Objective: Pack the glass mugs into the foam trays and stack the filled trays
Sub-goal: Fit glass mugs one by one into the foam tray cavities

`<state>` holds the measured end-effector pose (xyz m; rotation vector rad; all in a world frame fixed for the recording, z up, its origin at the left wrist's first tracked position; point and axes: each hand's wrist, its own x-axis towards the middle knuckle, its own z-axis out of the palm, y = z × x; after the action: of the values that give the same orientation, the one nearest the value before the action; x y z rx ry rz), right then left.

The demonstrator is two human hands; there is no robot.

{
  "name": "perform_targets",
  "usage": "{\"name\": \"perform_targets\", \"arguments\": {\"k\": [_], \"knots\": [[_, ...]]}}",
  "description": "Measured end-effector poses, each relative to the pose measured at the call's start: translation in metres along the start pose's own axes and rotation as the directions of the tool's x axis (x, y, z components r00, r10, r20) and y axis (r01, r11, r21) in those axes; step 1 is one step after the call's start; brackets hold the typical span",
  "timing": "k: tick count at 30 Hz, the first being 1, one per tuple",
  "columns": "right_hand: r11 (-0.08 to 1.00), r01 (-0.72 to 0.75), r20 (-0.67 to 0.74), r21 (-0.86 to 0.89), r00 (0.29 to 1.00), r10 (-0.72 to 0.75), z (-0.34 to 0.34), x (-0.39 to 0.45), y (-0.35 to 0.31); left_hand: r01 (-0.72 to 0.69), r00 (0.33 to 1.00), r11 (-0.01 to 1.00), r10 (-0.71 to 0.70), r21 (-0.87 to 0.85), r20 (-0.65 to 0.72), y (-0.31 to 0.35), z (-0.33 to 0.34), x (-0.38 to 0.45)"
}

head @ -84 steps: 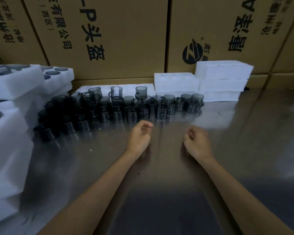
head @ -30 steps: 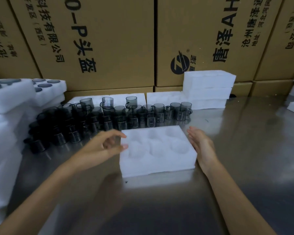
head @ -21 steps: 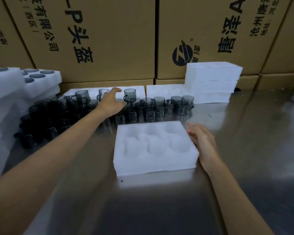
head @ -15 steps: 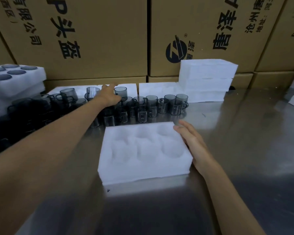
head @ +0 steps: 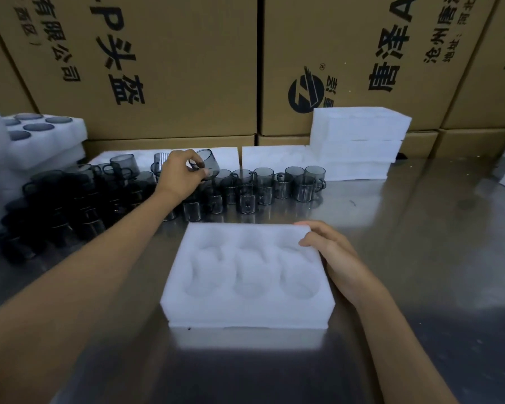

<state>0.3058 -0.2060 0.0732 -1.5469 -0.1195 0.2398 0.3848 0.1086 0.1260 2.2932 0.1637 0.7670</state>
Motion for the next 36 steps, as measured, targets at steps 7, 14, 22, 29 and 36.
{"name": "perform_targets", "arguments": {"k": [7, 14, 22, 29, 36], "knots": [[1.0, 0.009, -0.03, -0.028, 1.0, -0.01, 0.002, -0.005, 0.001, 0.077, 0.997, 0.914, -0.08, -0.399, 0.008, 0.033, -0.055, -0.105], [0.986, -0.02, 0.035, -0.166, 0.999, 0.027, 0.007, -0.029, -0.007, 0.134, 0.983, 0.889, -0.062, -0.438, 0.174, 0.054, -0.086, -0.165], [0.868, 0.379, 0.202, -0.321, 0.923, -0.328, 0.067, -0.064, -0.064, 0.214, 0.967, 0.911, -0.148, -0.353, 0.206, 0.059, -0.082, -0.19], [0.91, 0.307, 0.283, -0.277, 0.931, -0.229, 0.107, -0.069, -0.037, 0.127, 0.992, 0.944, -0.127, -0.305, 0.019, 0.06, -0.064, -0.197], [0.932, 0.256, 0.257, -0.257, 0.948, -0.19, 0.1, -0.066, -0.032, 0.026, 1.0, 0.986, -0.024, -0.166, 0.015, 0.057, -0.06, -0.196]]}}
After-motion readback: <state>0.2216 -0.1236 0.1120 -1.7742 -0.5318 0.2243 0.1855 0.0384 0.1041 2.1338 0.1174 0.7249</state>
